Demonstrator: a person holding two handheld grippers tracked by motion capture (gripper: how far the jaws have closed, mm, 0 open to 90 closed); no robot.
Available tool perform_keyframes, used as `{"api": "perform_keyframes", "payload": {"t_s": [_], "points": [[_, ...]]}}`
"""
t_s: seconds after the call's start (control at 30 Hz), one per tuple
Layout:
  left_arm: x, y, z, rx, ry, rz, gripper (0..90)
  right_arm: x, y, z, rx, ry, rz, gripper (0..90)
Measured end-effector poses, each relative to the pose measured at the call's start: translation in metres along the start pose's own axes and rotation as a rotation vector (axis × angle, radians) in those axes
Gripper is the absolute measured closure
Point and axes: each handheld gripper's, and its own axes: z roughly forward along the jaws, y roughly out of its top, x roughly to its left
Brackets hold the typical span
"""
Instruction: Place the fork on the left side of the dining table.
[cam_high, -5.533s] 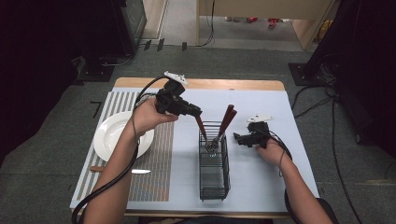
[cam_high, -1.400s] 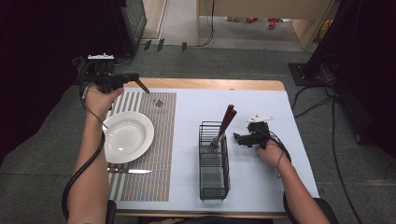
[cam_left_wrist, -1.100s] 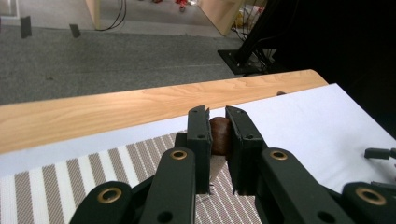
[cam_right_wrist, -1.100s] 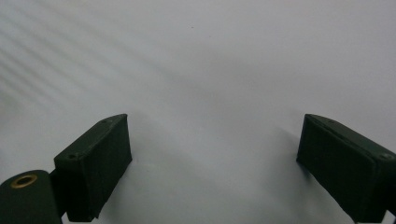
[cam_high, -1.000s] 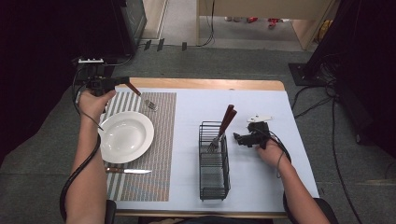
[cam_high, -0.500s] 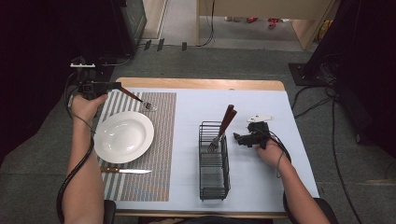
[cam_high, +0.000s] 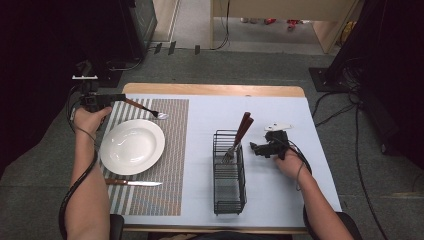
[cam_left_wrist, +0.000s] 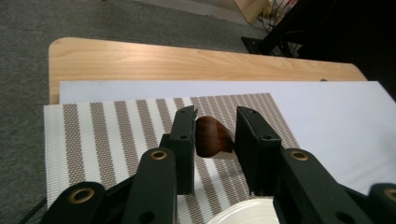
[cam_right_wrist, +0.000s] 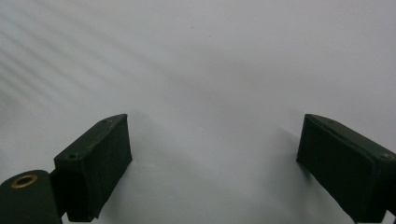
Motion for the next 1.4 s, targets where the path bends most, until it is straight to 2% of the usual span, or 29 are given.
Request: {"api": "perform_keyframes", "payload": {"t_s": [0.17, 0.3, 0.57, 0.7, 0.77, 0.9, 1.03, 1.4], "points": [[0.005, -0.004, 0.003, 0.000, 0.005, 0.001, 66.3, 0.000, 0.000, 0.000, 0.000, 0.000, 0.000, 9.1], [0.012, -0.009, 0.007, 0.018, 0.011, -0.011, 64.5, 0.000, 0.000, 0.000, 0.001, 0.000, 0.002, 9.1], [0.023, -0.019, 0.012, 0.007, -0.006, -0.029, 61.8, 0.000, 0.000, 0.000, 0.001, 0.000, 0.002, 9.1], [0.027, -0.022, 0.013, 0.003, -0.002, -0.037, 60.9, 0.000, 0.000, 0.000, 0.000, 0.000, 0.000, 9.1], [0.027, -0.023, 0.013, 0.002, 0.000, -0.035, 60.3, 0.000, 0.000, 0.000, 0.000, 0.000, 0.000, 9.1], [0.029, -0.026, 0.015, -0.006, 0.013, -0.005, 59.0, 0.000, 0.000, 0.000, 0.001, 0.000, 0.000, 9.1], [0.032, -0.030, 0.016, 0.002, 0.021, -0.005, 57.1, 0.000, 0.000, 0.000, 0.000, 0.000, 0.000, 9.1], [0.043, -0.039, 0.021, 0.012, 0.029, -0.042, 54.3, 0.000, 0.000, 0.000, 0.000, 0.000, 0.000, 9.1]]}}
